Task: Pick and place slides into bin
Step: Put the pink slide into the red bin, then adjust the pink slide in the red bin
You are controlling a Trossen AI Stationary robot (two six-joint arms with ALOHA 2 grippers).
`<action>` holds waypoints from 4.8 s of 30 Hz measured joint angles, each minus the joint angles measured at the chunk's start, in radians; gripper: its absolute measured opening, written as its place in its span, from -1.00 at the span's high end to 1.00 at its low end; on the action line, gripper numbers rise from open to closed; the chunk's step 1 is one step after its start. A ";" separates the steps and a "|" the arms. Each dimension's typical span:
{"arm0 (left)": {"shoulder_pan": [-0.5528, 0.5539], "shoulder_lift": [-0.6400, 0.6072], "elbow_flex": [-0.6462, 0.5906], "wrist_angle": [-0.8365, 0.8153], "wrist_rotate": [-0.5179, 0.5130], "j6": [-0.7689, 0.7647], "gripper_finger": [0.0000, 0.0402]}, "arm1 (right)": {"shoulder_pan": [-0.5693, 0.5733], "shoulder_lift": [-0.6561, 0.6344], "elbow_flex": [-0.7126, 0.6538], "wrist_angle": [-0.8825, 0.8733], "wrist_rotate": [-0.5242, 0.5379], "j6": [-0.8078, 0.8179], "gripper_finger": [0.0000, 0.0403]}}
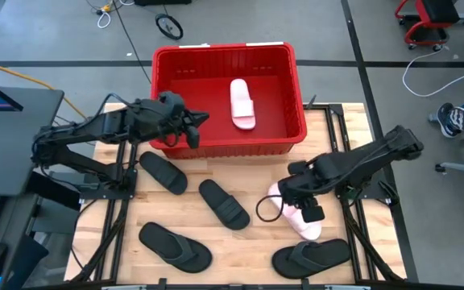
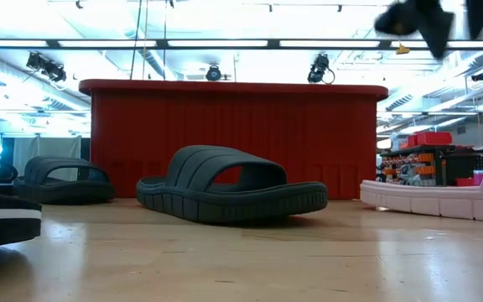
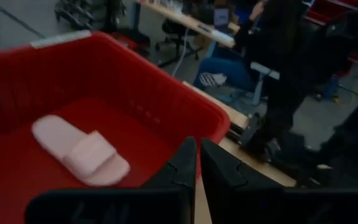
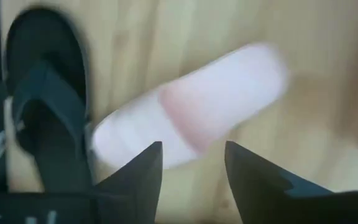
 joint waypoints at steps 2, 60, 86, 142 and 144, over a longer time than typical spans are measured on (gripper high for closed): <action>0.000 0.010 0.000 0.004 0.033 -0.002 0.86 | 0.001 0.010 -0.066 0.031 -0.091 -0.022 0.04; 0.000 0.020 0.001 0.001 0.094 0.028 0.94 | -0.076 -0.170 0.456 0.099 0.168 -0.139 0.99; 0.004 0.019 0.001 0.128 0.091 0.037 0.87 | -0.984 0.329 0.564 0.158 0.116 -0.846 1.00; 0.032 0.059 0.001 0.115 0.089 0.038 0.96 | -1.123 0.567 0.567 0.357 -0.169 -0.731 0.40; 0.032 0.059 0.001 0.115 0.090 0.038 0.96 | -1.104 0.576 0.567 0.357 -0.177 -0.746 0.39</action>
